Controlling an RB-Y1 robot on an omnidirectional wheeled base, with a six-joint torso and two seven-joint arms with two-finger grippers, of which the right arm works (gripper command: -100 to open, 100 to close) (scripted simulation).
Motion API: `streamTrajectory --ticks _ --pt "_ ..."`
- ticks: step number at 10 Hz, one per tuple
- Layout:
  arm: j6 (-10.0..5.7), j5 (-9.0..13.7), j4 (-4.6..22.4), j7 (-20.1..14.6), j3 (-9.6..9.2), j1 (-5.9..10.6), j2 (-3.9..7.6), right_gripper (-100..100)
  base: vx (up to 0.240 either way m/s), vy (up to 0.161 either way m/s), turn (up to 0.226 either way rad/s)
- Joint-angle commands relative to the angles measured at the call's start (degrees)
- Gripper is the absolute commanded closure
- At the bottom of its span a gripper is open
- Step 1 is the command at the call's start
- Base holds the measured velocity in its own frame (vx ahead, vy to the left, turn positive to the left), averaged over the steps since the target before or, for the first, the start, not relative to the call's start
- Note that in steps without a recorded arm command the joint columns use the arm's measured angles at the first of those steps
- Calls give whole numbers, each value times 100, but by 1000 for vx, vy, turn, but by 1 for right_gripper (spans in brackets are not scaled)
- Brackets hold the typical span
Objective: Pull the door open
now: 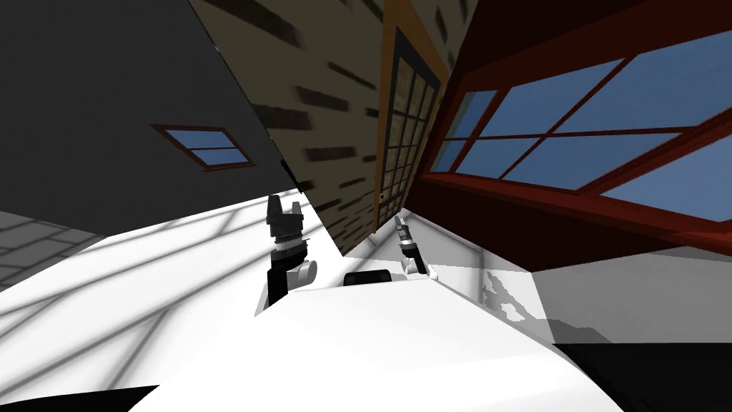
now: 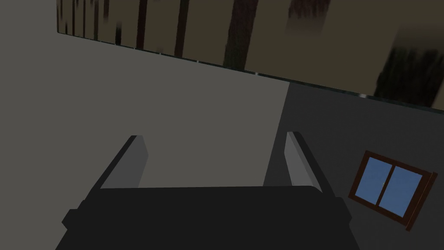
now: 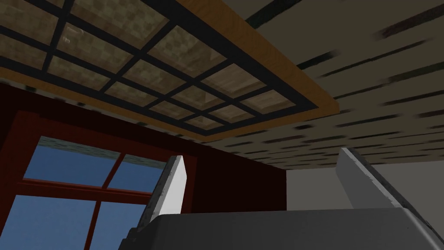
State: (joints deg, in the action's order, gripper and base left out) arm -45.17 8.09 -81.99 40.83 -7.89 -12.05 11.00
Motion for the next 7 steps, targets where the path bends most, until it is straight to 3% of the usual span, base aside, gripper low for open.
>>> streamTrajectory --ticks 1,7 --pt "-58 53 225 151 -44 78 48 -100 75 -76 151" --pt "-244 243 1030 673 -205 366 205 -100 66 -79 155"
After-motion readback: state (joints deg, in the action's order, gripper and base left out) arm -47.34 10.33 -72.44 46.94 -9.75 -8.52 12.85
